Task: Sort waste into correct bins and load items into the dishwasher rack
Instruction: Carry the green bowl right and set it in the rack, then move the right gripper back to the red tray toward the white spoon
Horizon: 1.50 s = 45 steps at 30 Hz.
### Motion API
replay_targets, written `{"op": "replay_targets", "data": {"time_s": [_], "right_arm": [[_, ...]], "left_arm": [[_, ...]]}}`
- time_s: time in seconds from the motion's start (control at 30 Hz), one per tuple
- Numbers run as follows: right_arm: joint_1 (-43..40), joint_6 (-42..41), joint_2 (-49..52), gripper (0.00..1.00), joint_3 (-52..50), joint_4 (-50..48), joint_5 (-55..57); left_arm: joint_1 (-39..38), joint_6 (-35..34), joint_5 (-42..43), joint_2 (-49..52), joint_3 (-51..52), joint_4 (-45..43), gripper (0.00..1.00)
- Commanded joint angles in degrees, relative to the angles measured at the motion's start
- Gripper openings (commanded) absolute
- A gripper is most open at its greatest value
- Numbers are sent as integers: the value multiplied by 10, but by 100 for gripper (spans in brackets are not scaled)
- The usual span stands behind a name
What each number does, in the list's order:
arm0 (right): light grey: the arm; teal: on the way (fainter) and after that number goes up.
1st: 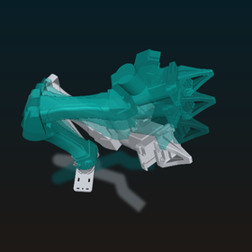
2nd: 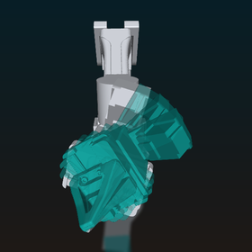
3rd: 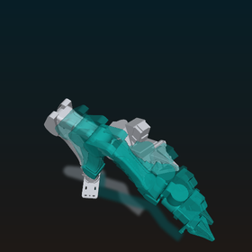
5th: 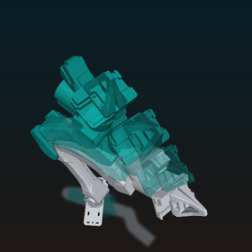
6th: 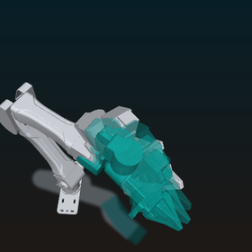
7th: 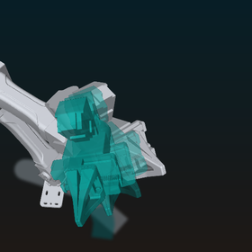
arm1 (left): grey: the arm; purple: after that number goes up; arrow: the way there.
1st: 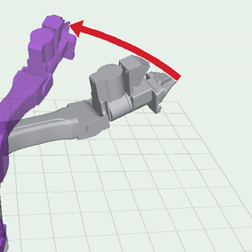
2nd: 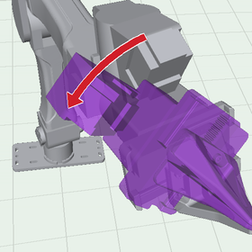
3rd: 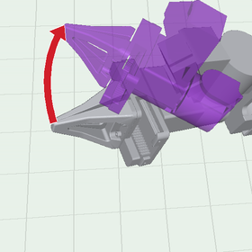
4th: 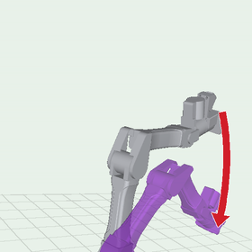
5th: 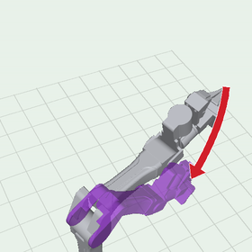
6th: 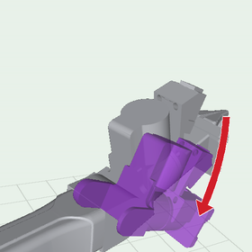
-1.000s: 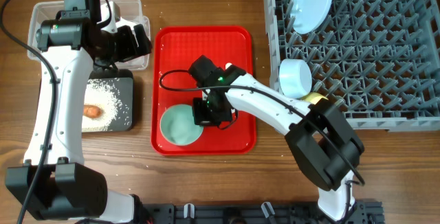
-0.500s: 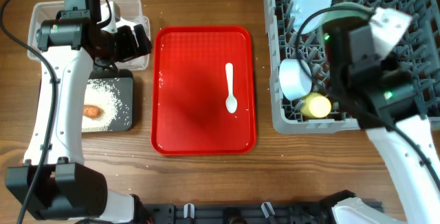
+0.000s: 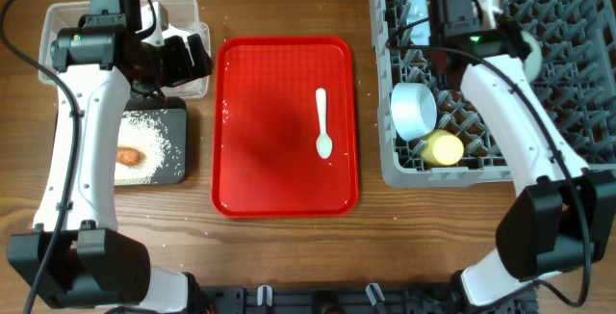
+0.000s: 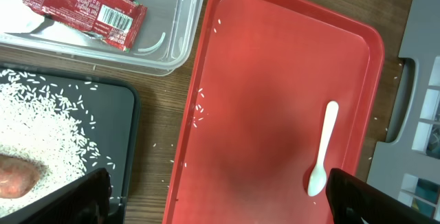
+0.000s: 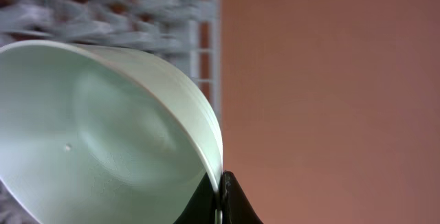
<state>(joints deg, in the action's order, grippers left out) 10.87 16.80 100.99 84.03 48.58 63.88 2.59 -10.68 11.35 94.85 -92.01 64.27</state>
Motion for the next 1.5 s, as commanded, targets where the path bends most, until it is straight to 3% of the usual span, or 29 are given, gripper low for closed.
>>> {"op": "replay_targets", "data": {"time_s": [0.0,0.27,0.5,0.73,0.93,1.03,1.07,1.17,1.27,1.37,1.47], "right_arm": [[25,-39,9,4,-3,17,-86],[7,-84,9,4,-21,50,8],[5,-110,9,4,-62,52,-12],[0,-104,9,4,-81,-15,72],[4,-106,9,4,-81,-26,-86],[33,-106,9,6,-81,-14,-104],[43,-99,9,10,-81,-14,-104],[81,-69,8,37,-81,-13,-104],[122,-63,6,82,-81,-1,-80],[132,-65,-9,92,-81,1,-58],[132,-70,-46,97,-63,-5,-57]], "left_arm": [[2,-1,-3,-1,-7,-1,100],[2,-1,-3,-1,-7,-1,100],[2,-1,-3,-1,-7,-1,100],[2,-1,-3,-1,-7,-1,100],[2,-1,-3,-1,-7,-1,100],[2,-1,-3,-1,-7,-1,100],[2,-1,-3,-1,-7,-1,100],[2,-1,-3,-1,-7,-1,100],[2,-1,-3,-1,-7,-1,100],[2,-1,-3,-1,-7,-1,100],[2,-1,-3,-1,-7,-1,100]]}}
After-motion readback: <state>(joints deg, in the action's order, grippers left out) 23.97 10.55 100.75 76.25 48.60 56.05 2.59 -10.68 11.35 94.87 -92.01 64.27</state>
